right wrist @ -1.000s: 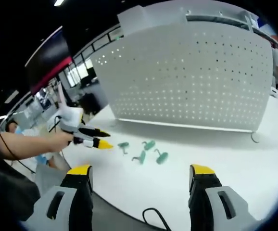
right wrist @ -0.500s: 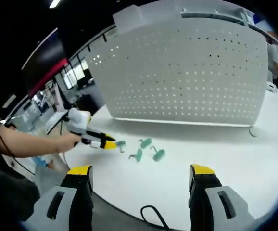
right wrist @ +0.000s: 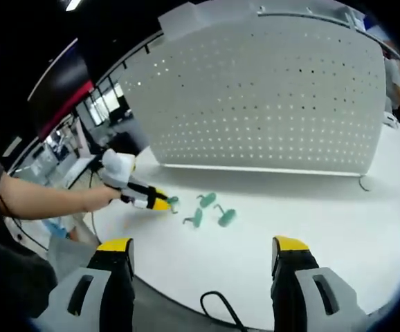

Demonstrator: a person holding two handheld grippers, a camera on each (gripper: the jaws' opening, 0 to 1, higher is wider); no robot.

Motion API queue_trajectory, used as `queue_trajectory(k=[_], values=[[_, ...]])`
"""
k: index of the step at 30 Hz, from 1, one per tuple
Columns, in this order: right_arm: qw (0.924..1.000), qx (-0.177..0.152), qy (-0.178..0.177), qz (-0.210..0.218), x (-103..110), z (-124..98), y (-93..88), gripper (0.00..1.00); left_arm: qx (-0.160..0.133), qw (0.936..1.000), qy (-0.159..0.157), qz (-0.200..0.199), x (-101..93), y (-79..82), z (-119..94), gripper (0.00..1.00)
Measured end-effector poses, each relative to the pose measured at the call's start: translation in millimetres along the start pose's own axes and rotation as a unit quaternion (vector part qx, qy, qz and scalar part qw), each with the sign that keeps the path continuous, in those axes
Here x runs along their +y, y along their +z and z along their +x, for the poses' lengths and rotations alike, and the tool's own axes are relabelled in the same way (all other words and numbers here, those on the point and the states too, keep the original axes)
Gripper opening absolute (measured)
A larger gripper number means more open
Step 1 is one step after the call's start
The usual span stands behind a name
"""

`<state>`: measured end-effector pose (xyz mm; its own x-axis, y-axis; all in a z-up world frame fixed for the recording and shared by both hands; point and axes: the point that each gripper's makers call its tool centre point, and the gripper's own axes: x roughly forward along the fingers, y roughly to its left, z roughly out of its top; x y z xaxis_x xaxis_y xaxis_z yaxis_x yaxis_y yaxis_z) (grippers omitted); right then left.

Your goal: Insert the hook assembly into the mounting plate slot until the hook locks in place.

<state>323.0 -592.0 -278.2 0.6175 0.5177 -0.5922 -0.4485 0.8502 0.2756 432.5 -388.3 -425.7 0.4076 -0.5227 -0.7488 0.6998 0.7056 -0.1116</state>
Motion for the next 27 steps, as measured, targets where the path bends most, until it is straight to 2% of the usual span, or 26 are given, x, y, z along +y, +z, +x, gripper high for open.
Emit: queue_trajectory(k=[2, 5, 10, 13, 14, 15, 16, 18, 23, 27], values=[[1.0000, 0.000, 0.000, 0.002, 0, 1, -0.7, 0.82, 0.005, 0.9999, -0.001, 0.016, -2.3, -0.1, 1, 0.14], [1.0000, 0.003, 0.000, 0.004, 0, 2, -3.2, 0.82, 0.006, 0.9998, -0.002, 0.019, -1.1, -0.3, 1, 0.08], [1.0000, 0.005, 0.000, 0.005, 1, 3, -5.5, 0.82, 0.018, 0.9990, 0.001, 0.040, 0.2, -1.6, 2, 0.07], [1.0000, 0.004, -0.001, 0.005, 0, 3, -5.5, 0.82, 0.017, 0.9995, -0.003, 0.027, 1.3, -1.3, 2, 0.05], [1.0000, 0.005, -0.001, 0.003, 1, 3, -5.7, 0.82, 0.000, 0.9997, -0.024, -0.010, -4.7, 4.3, 1, 0.04], [1.0000, 0.006, 0.000, 0.002, 1, 3, -5.8, 0.82, -0.006, 0.9987, -0.042, -0.029, -10.3, 7.4, 0, 0.04], [1.0000, 0.006, -0.001, 0.001, 0, 3, -5.9, 0.82, -0.008, 0.9986, -0.035, -0.040, -6.7, 9.3, -2, 0.04], [1.0000, 0.004, -0.002, 0.003, -1, 3, -4.8, 0.82, -0.004, 0.9995, -0.023, -0.021, -1.1, 10.7, -6, 0.04], [1.0000, -0.002, -0.001, 0.004, 0, 2, -0.3, 0.82, -0.008, 0.9996, -0.024, -0.016, -2.6, 18.1, -16, 0.03], [1.0000, -0.003, 0.004, 0.000, 3, 2, 1.5, 0.82, -0.009, 0.9988, -0.041, -0.025, -12.2, 25.3, -21, 0.03]])
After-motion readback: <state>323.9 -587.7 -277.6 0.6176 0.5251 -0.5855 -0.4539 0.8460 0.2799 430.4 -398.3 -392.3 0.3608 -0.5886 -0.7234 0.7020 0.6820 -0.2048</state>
